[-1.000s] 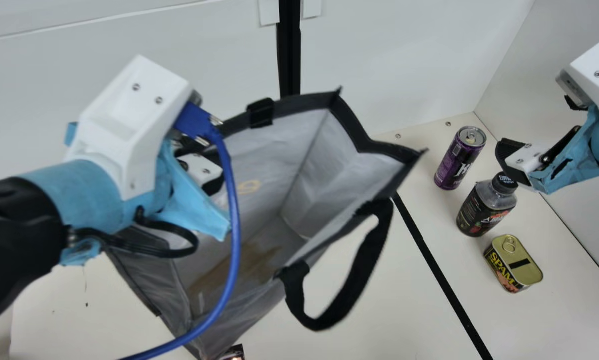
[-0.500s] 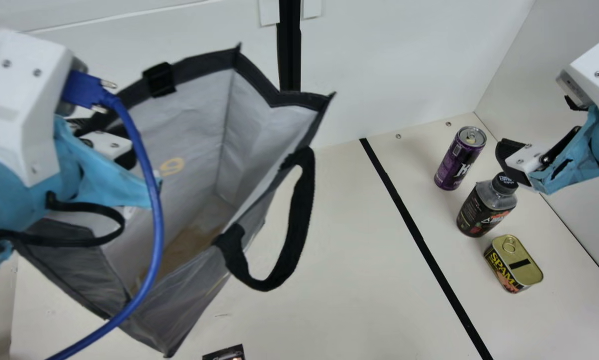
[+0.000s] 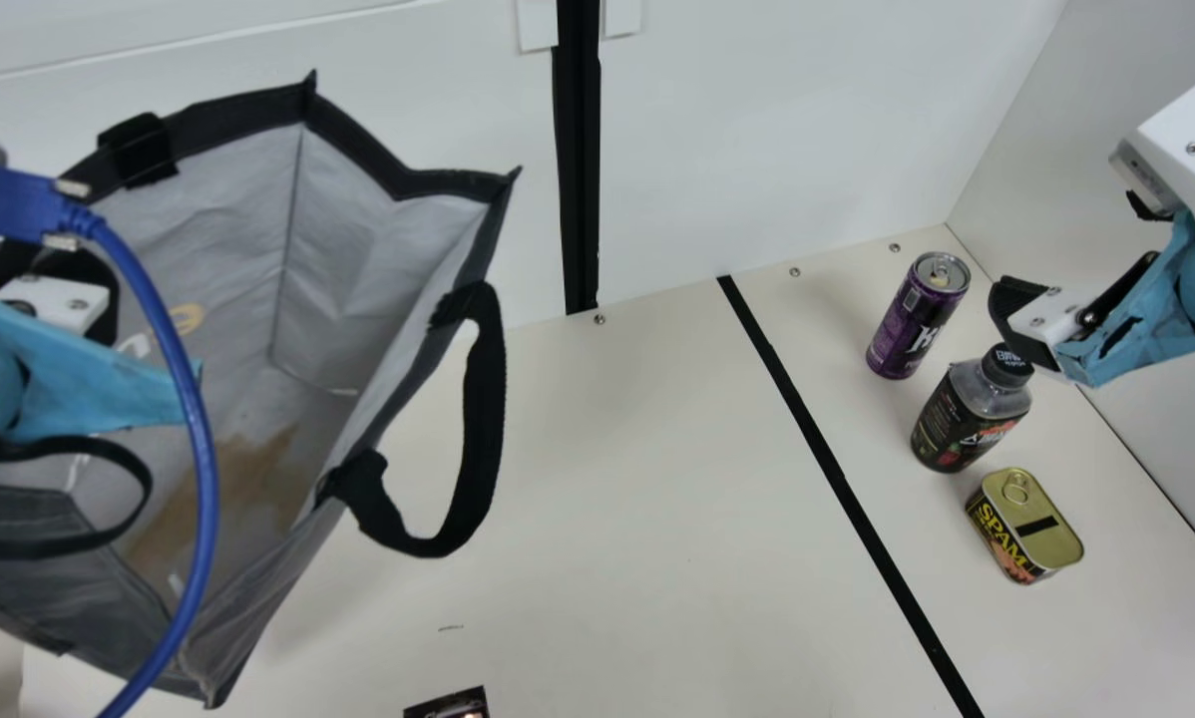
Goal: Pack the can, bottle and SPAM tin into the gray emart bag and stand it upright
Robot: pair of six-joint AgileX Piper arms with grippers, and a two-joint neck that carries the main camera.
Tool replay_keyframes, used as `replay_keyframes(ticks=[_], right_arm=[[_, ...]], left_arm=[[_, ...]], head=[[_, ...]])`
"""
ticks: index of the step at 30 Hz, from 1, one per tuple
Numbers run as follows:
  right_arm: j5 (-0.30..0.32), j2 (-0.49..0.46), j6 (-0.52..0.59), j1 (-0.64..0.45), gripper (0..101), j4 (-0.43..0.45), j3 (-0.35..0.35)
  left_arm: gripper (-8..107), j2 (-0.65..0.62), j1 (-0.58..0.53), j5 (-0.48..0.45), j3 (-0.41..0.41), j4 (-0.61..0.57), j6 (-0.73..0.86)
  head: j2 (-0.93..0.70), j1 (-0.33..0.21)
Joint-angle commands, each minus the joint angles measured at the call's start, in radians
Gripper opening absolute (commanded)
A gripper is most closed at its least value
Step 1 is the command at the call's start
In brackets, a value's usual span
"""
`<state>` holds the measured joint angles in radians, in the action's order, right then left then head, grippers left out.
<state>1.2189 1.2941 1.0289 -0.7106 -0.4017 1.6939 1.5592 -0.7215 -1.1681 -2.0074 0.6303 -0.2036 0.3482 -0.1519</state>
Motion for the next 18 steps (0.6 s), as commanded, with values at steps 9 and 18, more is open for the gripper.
replay_keyframes(ticks=[9,18], right_arm=[[0.000,0.000,0.000,0.000,95,0.000,0.000],[0.000,0.000,0.000,0.000,95,0.000,0.000]], left_arm=[[-8,-0.094,-0.059,0.014,0.256,0.260,-0.183],[-8,-0.160,-0.165,-0.020,0.462,0.535,-0.378]], head=[[0.001,-0.023],[0.001,-0.023]])
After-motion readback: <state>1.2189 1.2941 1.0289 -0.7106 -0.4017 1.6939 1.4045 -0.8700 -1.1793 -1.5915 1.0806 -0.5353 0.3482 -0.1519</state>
